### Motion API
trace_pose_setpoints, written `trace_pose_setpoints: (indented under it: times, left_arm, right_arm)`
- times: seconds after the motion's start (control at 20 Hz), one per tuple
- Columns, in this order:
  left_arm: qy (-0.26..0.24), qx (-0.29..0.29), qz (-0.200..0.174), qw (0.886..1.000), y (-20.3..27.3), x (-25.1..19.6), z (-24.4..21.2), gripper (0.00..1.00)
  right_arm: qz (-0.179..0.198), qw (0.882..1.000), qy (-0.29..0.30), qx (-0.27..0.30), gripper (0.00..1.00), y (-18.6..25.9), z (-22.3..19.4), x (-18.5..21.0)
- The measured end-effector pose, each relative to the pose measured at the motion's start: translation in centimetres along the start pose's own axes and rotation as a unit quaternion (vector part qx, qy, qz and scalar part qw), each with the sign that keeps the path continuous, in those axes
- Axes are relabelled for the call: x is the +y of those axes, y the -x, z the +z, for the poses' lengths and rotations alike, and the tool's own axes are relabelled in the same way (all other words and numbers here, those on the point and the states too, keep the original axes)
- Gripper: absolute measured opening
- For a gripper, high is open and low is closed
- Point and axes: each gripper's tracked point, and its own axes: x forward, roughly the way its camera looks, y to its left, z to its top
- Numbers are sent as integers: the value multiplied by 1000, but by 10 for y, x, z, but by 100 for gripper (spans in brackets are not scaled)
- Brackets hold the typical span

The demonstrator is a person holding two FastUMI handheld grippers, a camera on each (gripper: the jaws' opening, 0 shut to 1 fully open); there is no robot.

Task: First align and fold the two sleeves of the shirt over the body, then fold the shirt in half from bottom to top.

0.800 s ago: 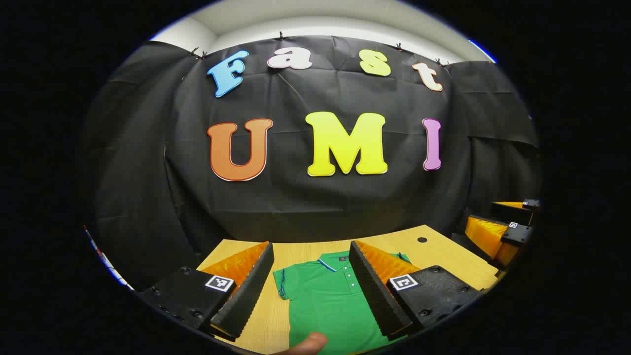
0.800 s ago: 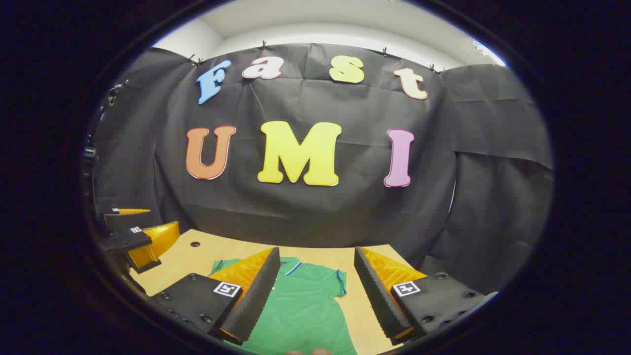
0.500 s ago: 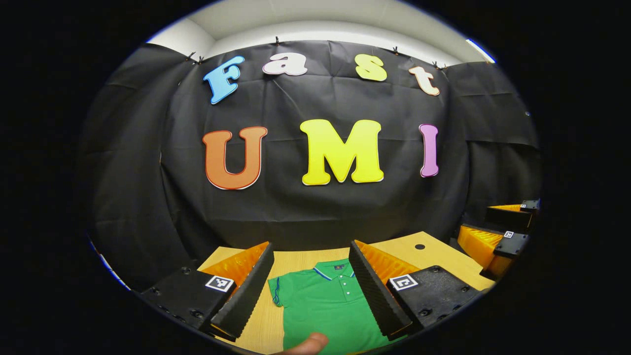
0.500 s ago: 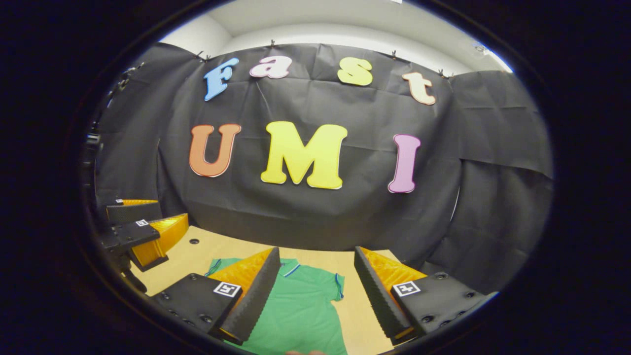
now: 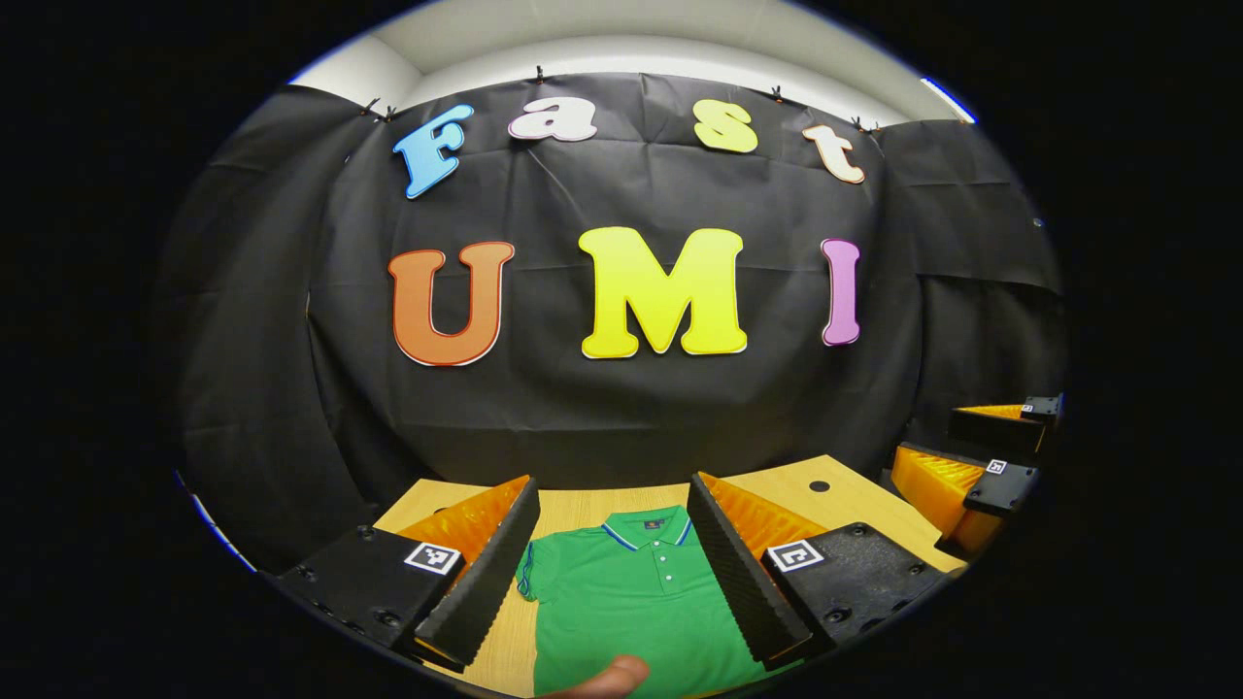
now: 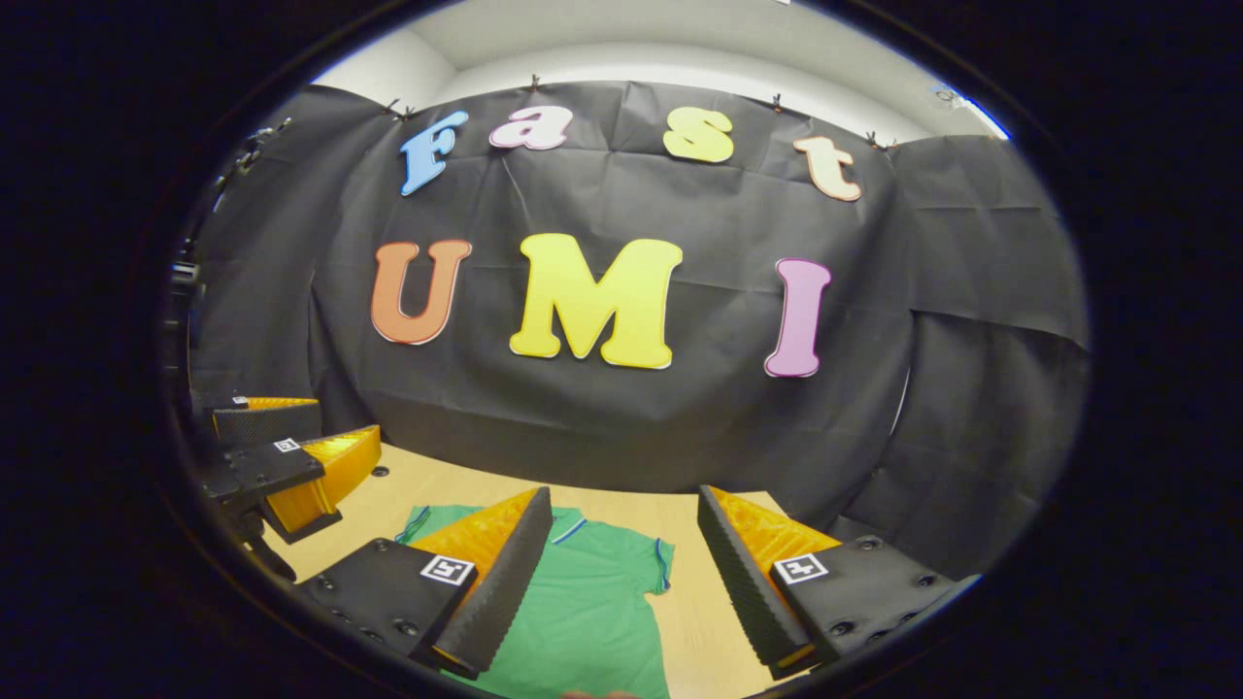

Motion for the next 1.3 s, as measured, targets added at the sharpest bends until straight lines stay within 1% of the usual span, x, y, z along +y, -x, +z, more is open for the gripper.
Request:
trace_pose_setpoints:
  times: [0.2,0.3,0.4,0.65,0.75,0.85,0.95,1.1,1.2,1.3]
  left_arm:
    - [2,2,5,1000,-3,-3,-4,99]
    - [0,3,9,1000,-5,-4,-4,99]
    - [-3,3,12,1000,-5,-2,-6,99]
    - [-10,5,18,1000,-8,1,-7,99]
    - [-15,7,23,1000,-8,3,-6,99]
    - [-10,15,27,999,-5,5,-9,99]
    - [-8,22,35,999,-1,6,-12,99]
    - [-8,32,52,998,6,13,-16,99]
    - [-8,44,66,997,10,18,-21,99]
    - [-6,57,84,995,17,26,-26,99]
  right_arm:
    - [3,1000,-1,19,94,-11,-16,-6]
    - [-10,999,-9,37,94,-22,-30,-15]
    - [-16,998,-15,57,94,-37,-45,-18]
    - [-18,995,2,102,96,-89,-93,-29]
    - [-19,992,13,123,94,-118,-117,-33]
    - [-17,987,22,157,94,-148,-144,-38]
    - [-18,981,10,194,95,-176,-175,-40]
    - [-31,970,-5,239,95,-216,-217,-49]
    - [-40,961,-2,275,94,-241,-247,-58]
    - [-55,947,-5,316,94,-252,-272,-69]
